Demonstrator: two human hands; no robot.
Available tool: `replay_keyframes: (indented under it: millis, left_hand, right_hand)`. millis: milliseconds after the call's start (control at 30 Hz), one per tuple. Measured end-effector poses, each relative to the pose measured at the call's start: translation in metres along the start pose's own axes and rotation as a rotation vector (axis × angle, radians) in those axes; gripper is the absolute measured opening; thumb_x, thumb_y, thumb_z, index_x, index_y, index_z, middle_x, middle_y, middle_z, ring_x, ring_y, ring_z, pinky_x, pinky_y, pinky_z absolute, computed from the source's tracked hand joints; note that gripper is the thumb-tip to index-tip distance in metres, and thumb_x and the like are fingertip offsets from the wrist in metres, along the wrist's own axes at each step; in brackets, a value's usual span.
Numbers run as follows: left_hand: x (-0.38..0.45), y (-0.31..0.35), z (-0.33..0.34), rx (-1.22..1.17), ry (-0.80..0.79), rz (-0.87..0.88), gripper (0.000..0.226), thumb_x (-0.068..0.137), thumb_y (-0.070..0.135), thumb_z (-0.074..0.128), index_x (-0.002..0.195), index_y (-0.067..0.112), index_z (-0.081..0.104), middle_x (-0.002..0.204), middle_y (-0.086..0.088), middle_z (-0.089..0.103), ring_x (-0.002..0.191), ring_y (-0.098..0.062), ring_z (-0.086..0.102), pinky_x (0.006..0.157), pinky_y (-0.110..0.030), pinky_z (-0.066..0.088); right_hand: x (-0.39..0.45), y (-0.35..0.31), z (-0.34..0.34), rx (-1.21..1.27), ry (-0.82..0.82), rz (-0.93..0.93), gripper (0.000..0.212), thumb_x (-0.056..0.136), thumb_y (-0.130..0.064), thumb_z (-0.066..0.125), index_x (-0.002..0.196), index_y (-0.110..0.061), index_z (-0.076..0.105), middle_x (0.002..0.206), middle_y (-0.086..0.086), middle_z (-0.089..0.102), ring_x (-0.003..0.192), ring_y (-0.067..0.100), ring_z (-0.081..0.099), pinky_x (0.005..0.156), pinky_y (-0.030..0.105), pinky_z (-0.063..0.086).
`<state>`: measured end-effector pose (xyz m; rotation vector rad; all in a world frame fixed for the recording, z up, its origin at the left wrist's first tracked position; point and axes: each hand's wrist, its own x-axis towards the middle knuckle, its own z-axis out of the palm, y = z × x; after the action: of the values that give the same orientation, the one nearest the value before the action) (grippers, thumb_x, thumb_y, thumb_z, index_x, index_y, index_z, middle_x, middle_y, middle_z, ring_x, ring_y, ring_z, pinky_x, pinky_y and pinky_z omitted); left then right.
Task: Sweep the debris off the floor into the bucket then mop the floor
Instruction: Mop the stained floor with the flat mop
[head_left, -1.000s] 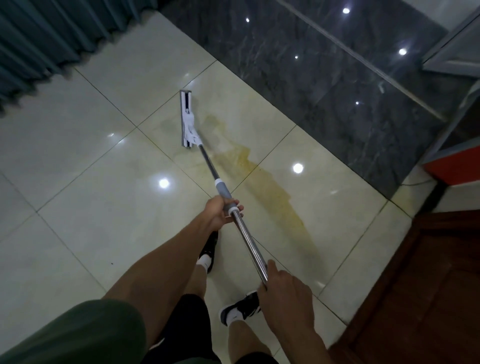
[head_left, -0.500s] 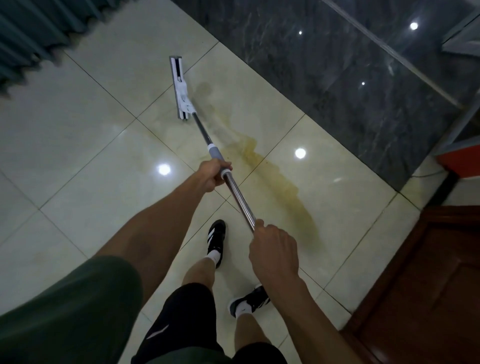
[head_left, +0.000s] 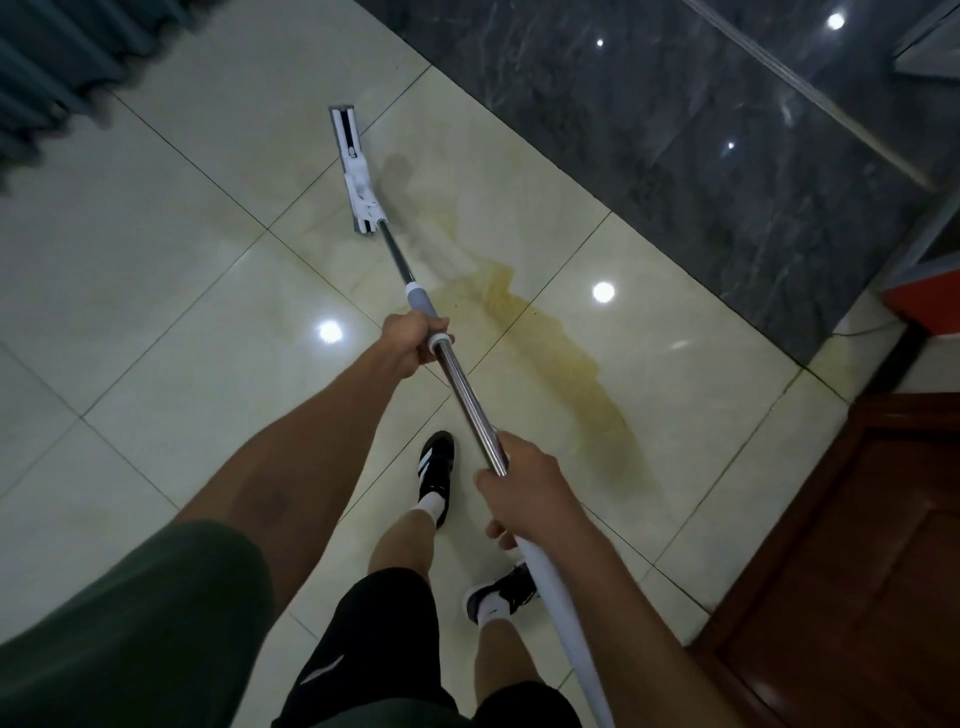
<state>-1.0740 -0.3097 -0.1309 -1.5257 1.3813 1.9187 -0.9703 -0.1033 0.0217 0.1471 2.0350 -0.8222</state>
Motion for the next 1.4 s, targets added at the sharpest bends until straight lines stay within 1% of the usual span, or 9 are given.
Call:
replay_keyframes:
  millis: [67, 167, 367, 567, 700, 833, 967, 1067, 1400]
  left_hand:
    - [-0.003, 0.004, -0.003, -0.019, -0.013, 0.013, 0.047, 0.084, -0.002, 0.073, 0.126, -0.012, 0.053, 0.095, -0.019, 0.066, 0.074, -0.028, 0.07, 0.062, -0.039, 0.06]
    - [-0.006, 0.004, -0.01, -0.03, -0.029, 0.007, 0.042, 0.086, -0.003, 0.069, 0.124, -0.012, 0.055, 0.097, -0.018, 0.066, 0.074, -0.027, 0.07, 0.054, -0.033, 0.058]
    - [-0.002, 0.014, -0.013, -0.002, -0.06, -0.034, 0.036, 0.089, 0.008, 0.07, 0.119, 0.0, 0.052, 0.097, -0.016, 0.066, 0.074, -0.026, 0.066, 0.072, -0.041, 0.059]
    - [0.014, 0.024, -0.02, 0.088, 0.068, -0.047, 0.036, 0.086, 0.001, 0.074, 0.112, 0.0, 0.05, 0.104, -0.024, 0.066, 0.069, -0.03, 0.071, 0.061, -0.043, 0.062]
    - [0.031, 0.024, -0.042, -0.102, 0.063, -0.065, 0.046, 0.086, -0.006, 0.068, 0.127, -0.004, 0.047, 0.101, -0.019, 0.063, 0.068, -0.028, 0.07, 0.061, -0.041, 0.061]
    - [0.048, 0.039, -0.074, -0.233, -0.016, -0.06, 0.031, 0.088, -0.005, 0.062, 0.118, -0.004, 0.053, 0.098, -0.016, 0.061, 0.07, -0.027, 0.067, 0.066, -0.038, 0.059]
    - [0.073, 0.067, -0.107, -0.235, -0.001, -0.032, 0.02, 0.091, -0.003, 0.06, 0.11, -0.001, 0.053, 0.092, -0.013, 0.062, 0.077, -0.029, 0.068, 0.078, -0.042, 0.059]
    - [0.092, 0.09, -0.133, -0.21, 0.063, -0.015, 0.019, 0.095, 0.001, 0.057, 0.113, 0.001, 0.051, 0.095, -0.012, 0.063, 0.084, -0.031, 0.07, 0.063, -0.036, 0.06]
    - [0.164, 0.111, -0.18, -0.071, 0.247, -0.015, 0.017, 0.097, 0.005, 0.062, 0.088, 0.006, 0.048, 0.093, -0.014, 0.059, 0.061, -0.026, 0.065, 0.062, -0.039, 0.06]
  right_hand:
    - [0.003, -0.001, -0.002, 0.107, -0.04, 0.02, 0.026, 0.086, -0.008, 0.051, 0.108, -0.017, 0.059, 0.078, 0.016, 0.067, 0.051, 0.024, 0.061, 0.047, 0.032, 0.054]
    - [-0.001, -0.005, 0.002, -0.139, 0.046, -0.068, 0.032, 0.087, -0.006, 0.052, 0.115, -0.02, 0.056, 0.082, 0.006, 0.059, 0.064, 0.022, 0.058, 0.057, 0.031, 0.054]
    - [-0.003, -0.009, -0.004, -0.547, 0.137, -0.173, 0.04, 0.098, -0.013, 0.049, 0.137, -0.02, 0.041, 0.093, 0.004, 0.061, 0.074, 0.021, 0.057, 0.066, 0.03, 0.05]
    - [0.008, -0.027, -0.003, -0.715, 0.137, -0.213, 0.052, 0.101, -0.018, 0.048, 0.15, -0.018, 0.03, 0.106, 0.007, 0.067, 0.093, 0.024, 0.067, 0.068, 0.029, 0.04]
    - [0.017, -0.041, 0.007, -0.631, 0.121, -0.208, 0.056, 0.099, -0.019, 0.047, 0.151, -0.028, 0.031, 0.101, 0.005, 0.066, 0.084, 0.022, 0.063, 0.066, 0.028, 0.041]
    - [0.045, -0.071, 0.011, -0.311, 0.0, -0.166, 0.058, 0.091, -0.013, 0.05, 0.143, -0.037, 0.044, 0.092, 0.002, 0.064, 0.078, 0.023, 0.063, 0.07, 0.034, 0.056]
    - [0.082, -0.105, 0.04, -0.409, 0.055, -0.209, 0.06, 0.093, -0.017, 0.05, 0.149, -0.036, 0.038, 0.091, 0.0, 0.061, 0.074, 0.017, 0.06, 0.069, 0.031, 0.054]
    - [0.111, -0.128, 0.064, -0.44, 0.056, -0.248, 0.056, 0.097, -0.02, 0.051, 0.15, -0.032, 0.037, 0.094, 0.001, 0.062, 0.073, 0.016, 0.058, 0.071, 0.031, 0.055]
    - [0.177, -0.17, 0.109, -0.633, 0.056, -0.313, 0.055, 0.096, -0.014, 0.056, 0.146, -0.028, 0.038, 0.092, 0.004, 0.067, 0.066, 0.018, 0.052, 0.062, 0.029, 0.045]
